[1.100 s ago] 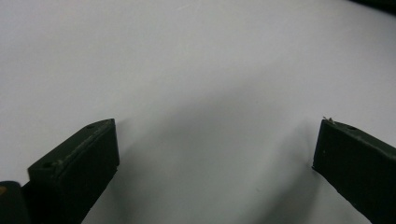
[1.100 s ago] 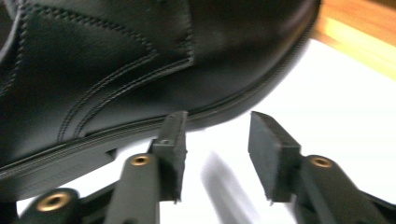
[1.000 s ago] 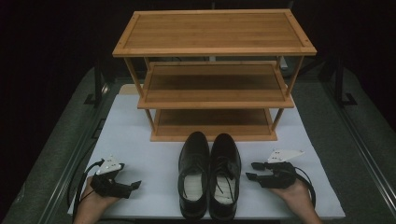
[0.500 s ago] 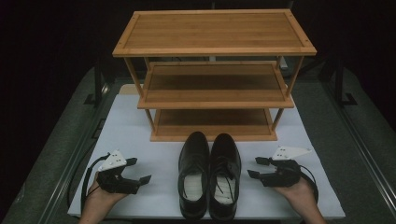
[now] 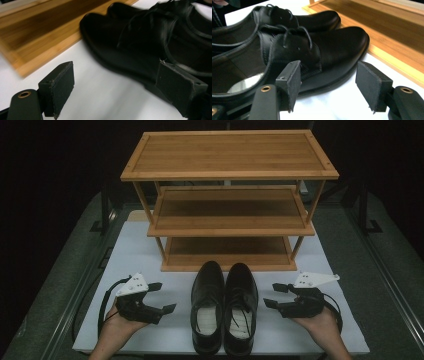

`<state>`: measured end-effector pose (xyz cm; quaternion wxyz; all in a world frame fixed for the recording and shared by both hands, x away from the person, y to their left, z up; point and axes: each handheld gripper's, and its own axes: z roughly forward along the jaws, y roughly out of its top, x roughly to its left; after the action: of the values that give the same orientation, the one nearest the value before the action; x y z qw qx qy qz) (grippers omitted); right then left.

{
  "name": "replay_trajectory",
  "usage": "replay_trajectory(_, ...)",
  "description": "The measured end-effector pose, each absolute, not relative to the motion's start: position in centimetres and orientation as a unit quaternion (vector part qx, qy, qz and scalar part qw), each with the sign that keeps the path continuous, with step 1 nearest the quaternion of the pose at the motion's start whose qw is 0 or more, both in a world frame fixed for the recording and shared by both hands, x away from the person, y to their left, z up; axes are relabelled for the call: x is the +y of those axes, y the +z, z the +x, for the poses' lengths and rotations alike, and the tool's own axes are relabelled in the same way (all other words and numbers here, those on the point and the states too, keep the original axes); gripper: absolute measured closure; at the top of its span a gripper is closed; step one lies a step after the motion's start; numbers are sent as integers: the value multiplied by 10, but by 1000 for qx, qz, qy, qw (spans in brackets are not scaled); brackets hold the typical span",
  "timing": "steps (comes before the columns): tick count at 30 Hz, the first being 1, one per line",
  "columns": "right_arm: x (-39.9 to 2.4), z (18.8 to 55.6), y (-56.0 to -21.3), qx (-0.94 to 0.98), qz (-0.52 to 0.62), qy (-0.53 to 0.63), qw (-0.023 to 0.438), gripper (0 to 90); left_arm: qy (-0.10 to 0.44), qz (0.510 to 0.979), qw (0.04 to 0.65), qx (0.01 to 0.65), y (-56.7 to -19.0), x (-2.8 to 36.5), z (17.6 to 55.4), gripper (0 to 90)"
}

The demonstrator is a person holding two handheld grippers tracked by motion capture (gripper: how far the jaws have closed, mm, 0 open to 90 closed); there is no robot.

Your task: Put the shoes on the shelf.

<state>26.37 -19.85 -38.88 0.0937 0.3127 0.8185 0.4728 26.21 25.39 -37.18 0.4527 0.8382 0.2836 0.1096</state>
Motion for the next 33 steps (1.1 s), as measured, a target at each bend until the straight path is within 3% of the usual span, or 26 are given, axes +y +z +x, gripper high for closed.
replay_trajectory(15,-181,253,-375,816,280,501,72,361,78,843,479,232,-366,207,268,239)
replay_trajectory(21,-168,255,-378,823,270,495,65,362,73,839,487,232,-368,204,272,318)
replay_trajectory(33,-145,266,-382,832,260,488,56,384,69,843,482,230,-374,194,280,340)
